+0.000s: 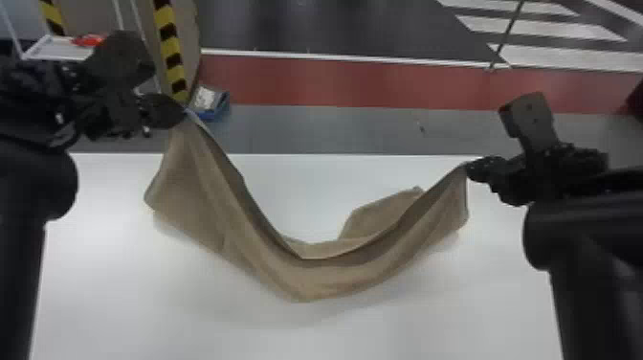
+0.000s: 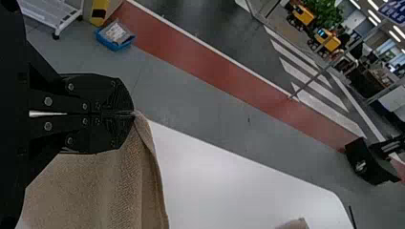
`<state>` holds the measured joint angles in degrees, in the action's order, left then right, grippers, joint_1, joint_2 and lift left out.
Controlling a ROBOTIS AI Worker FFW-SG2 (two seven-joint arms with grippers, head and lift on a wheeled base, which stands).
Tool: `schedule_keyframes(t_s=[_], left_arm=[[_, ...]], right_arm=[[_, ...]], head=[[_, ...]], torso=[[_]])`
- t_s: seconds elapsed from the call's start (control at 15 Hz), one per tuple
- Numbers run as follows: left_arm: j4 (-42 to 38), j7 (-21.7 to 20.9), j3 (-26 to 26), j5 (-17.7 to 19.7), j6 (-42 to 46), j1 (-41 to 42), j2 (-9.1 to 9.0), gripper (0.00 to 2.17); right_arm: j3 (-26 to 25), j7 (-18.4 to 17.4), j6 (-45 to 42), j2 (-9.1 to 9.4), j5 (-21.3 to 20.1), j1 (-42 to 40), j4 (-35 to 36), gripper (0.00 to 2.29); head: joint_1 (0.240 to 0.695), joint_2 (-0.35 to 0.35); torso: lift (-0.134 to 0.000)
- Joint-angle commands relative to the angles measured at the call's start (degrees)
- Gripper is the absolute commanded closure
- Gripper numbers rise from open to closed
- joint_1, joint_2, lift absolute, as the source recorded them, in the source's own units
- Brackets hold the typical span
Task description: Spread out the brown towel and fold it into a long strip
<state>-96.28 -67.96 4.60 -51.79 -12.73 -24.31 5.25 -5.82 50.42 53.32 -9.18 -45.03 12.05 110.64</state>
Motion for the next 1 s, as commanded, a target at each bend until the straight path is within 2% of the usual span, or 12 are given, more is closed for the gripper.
schedule_keyframes(t_s=[0.0,0.07,0.13,0.2,0.27,0.33,0.47,0.53,0.67,0.73,0.8,0.93], left_arm=[[17.09,8.64,-0.65,-0.86,0.11,-13.84,-2.26,2.10],[22.98,14.88,-0.56,-0.68,0.29,-18.58,-2.17,2.14],[25.62,17.95,0.06,-0.59,0.29,-21.83,-2.17,2.14],[24.91,19.45,1.64,-0.42,-0.06,-22.71,-1.99,2.14],[19.82,18.57,2.78,0.20,-2.87,-22.45,-1.55,2.14],[12.26,16.72,4.63,1.43,-5.69,-19.20,-1.03,2.14],[-4.27,14.26,7.97,5.12,-8.15,-7.16,1.87,2.14],[-12.70,12.59,11.22,9.25,-8.85,1.19,3.10,2.14],[-24.74,12.59,16.67,13.73,-6.74,18.07,3.10,2.14],[-27.56,13.12,18.16,14.61,-1.82,26.07,3.02,2.14],[-27.91,13.91,19.04,15.67,2.57,31.69,2.84,2.14],[-25.01,15.84,20.45,17.51,11.54,40.30,3.10,2.14]], right_arm=[[2.30,-3.04,2.19,0.48,-0.59,10.98,-9.66,1.51],[2.57,-4.01,2.19,0.48,-0.50,15.55,-13.35,1.51],[2.57,-4.01,2.36,0.30,-0.32,18.98,-15.46,1.51],[2.57,-4.45,2.54,0.13,-0.06,21.97,-15.99,1.51],[2.65,-4.54,3.42,0.13,0.55,23.46,-15.72,1.51],[2.57,-3.75,5.35,-0.58,1.70,23.02,-12.91,1.51],[1.86,0.03,7.46,-2.25,3.19,17.31,-3.68,1.51],[1.25,2.32,8.51,-2.95,3.54,11.60,3.18,1.51],[-0.25,4.95,7.28,-3.56,3.54,-1.94,13.81,1.51],[-0.69,6.01,4.29,-3.74,3.28,-8.71,16.80,1.51],[-0.86,6.10,0.43,-3.65,2.84,-13.54,18.03,1.51],[-0.42,6.71,-4.14,-3.74,1.70,-21.28,18.64,1.51]], head=[[0.594,-0.126],[0.554,-0.124],[0.514,-0.118],[0.476,-0.110],[0.441,-0.103],[0.383,-0.089],[0.345,-0.066],[0.343,-0.051],[0.376,-0.022],[0.452,0.005],[0.509,0.017],[0.618,0.026]], torso=[[-0.123],[-0.123],[-0.123],[-0.123],[-0.123],[-0.123],[-0.123],[-0.123],[-0.123],[-0.123],[-0.123],[-0.123]])
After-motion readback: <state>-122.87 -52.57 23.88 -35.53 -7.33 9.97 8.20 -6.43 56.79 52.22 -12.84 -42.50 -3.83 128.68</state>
